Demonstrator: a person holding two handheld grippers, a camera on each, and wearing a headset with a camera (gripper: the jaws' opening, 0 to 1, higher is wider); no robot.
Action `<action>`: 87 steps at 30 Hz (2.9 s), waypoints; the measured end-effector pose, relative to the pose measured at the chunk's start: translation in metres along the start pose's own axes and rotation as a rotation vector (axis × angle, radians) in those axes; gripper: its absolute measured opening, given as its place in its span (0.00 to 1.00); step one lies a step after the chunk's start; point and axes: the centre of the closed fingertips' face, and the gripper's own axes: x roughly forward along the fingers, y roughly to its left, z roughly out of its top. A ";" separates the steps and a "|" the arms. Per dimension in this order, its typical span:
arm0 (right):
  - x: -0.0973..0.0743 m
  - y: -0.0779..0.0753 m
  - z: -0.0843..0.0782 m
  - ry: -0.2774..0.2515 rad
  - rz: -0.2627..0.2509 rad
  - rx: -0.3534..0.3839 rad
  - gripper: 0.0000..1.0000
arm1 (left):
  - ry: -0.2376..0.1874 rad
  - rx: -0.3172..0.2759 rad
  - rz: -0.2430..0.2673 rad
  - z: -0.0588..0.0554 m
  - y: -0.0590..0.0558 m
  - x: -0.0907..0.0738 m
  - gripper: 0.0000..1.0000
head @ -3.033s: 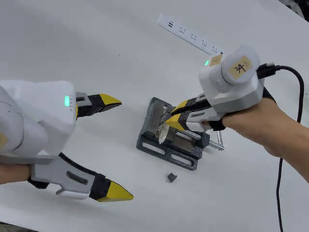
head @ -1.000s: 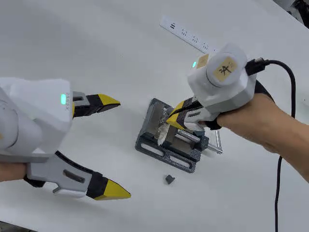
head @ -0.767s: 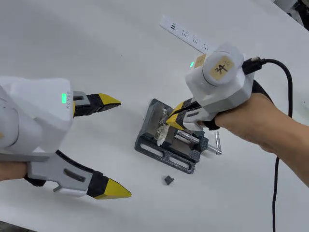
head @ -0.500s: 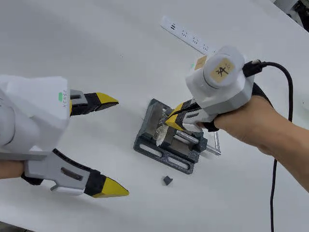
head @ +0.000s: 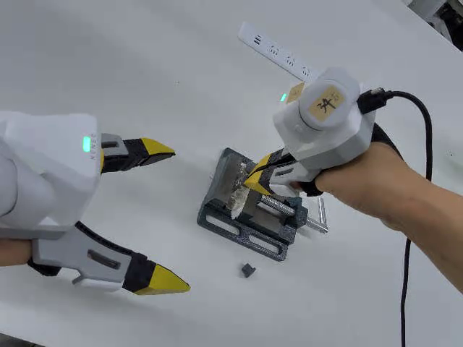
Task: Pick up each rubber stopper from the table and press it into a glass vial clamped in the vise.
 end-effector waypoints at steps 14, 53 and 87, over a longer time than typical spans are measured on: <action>0.002 -0.001 0.000 0.043 0.003 -0.020 0.00 | -0.004 0.004 -0.001 0.001 0.001 0.002 0.92; -0.003 0.002 0.003 -0.095 -0.007 0.030 0.01 | 0.040 0.051 -0.025 0.011 -0.013 -0.009 0.91; -0.031 0.011 -0.015 -0.245 -0.051 0.132 0.18 | 0.088 0.100 -0.055 0.014 -0.016 -0.007 0.87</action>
